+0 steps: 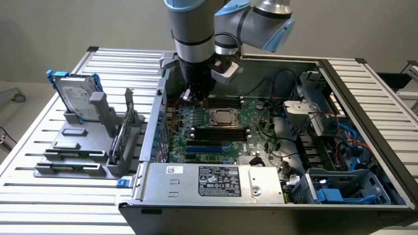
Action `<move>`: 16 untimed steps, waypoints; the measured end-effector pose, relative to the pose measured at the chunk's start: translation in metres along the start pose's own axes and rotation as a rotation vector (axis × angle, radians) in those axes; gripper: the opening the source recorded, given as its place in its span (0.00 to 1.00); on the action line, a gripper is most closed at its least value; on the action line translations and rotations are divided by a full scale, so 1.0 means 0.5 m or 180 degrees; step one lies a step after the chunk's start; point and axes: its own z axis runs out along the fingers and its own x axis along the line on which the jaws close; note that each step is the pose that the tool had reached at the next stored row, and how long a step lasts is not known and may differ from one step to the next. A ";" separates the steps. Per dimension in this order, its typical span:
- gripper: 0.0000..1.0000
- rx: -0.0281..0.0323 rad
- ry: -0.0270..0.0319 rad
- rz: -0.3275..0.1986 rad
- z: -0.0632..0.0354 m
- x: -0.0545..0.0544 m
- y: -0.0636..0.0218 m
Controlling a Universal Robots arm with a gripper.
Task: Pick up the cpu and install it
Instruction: 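Install the first cpu locking lever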
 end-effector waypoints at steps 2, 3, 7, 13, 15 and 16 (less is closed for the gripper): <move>0.11 -0.0005 -0.0027 -0.0074 0.000 0.000 0.000; 0.11 -0.0008 -0.0043 -0.0112 0.000 0.000 0.000; 0.11 -0.0019 -0.0101 -0.0262 -0.001 0.000 0.000; 0.11 -0.0014 -0.0143 -0.0443 -0.003 0.001 -0.001; 0.11 -0.0013 -0.0154 -0.0486 -0.003 0.002 -0.001; 0.11 -0.0014 -0.0160 -0.0505 -0.003 0.002 -0.002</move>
